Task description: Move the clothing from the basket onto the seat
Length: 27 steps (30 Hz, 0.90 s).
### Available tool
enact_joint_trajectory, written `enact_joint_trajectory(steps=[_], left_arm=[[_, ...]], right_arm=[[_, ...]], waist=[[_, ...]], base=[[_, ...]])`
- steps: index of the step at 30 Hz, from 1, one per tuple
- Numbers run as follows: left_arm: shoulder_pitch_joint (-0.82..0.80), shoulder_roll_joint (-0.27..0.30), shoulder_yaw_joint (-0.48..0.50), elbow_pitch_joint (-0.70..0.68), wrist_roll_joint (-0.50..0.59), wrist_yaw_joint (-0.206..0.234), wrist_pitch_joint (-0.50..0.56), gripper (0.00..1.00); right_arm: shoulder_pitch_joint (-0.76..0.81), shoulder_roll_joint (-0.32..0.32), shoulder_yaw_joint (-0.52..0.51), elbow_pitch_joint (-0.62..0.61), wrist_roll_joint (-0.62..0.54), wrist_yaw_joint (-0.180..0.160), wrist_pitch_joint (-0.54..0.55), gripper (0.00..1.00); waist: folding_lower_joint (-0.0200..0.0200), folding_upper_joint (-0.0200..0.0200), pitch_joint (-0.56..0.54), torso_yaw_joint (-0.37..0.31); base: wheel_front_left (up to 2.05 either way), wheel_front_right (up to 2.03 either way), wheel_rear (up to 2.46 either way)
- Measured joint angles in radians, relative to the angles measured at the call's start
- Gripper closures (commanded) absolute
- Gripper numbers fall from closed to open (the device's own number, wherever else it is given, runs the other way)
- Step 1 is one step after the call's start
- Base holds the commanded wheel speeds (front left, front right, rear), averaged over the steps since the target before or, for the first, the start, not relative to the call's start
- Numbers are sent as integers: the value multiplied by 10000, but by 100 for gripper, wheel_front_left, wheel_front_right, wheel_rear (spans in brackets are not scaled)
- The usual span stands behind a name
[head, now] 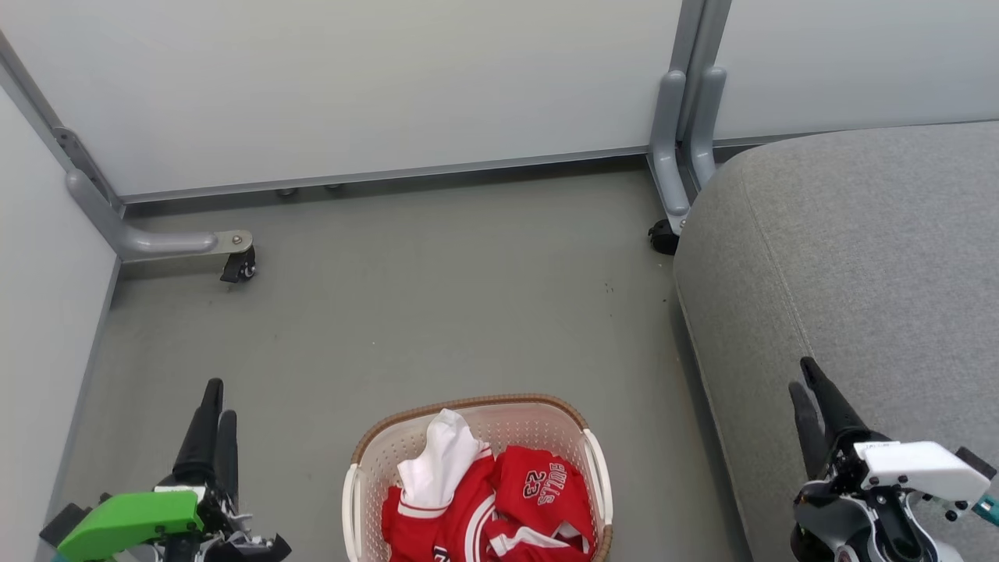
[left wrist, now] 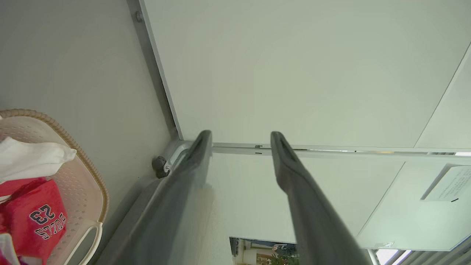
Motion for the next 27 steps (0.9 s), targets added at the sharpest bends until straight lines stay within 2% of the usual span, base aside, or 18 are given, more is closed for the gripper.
enact_joint_trajectory(steps=[4, 10, 27], left_arm=[[172, -13, -159, 84, 10, 4, -109, 0], [174, -6, -405, -23, 481, 4, -437, 0], [416, -4, -447, -871, 4548, 4, -1160, 0]], right_arm=[[177, 29, 117, 109, -40, 0, -119, 0], [182, 29, 247, 98, -738, 0, -428, 0], [257, 15, 823, -700, -4830, 0, -1166, 0]], waist=[[0, 0, 3, -1], [0, 0, 5, -4], [0, 0, 3, 38]], base=[[0, 0, 0], [0, 0, 0], [0, 0, 0]])
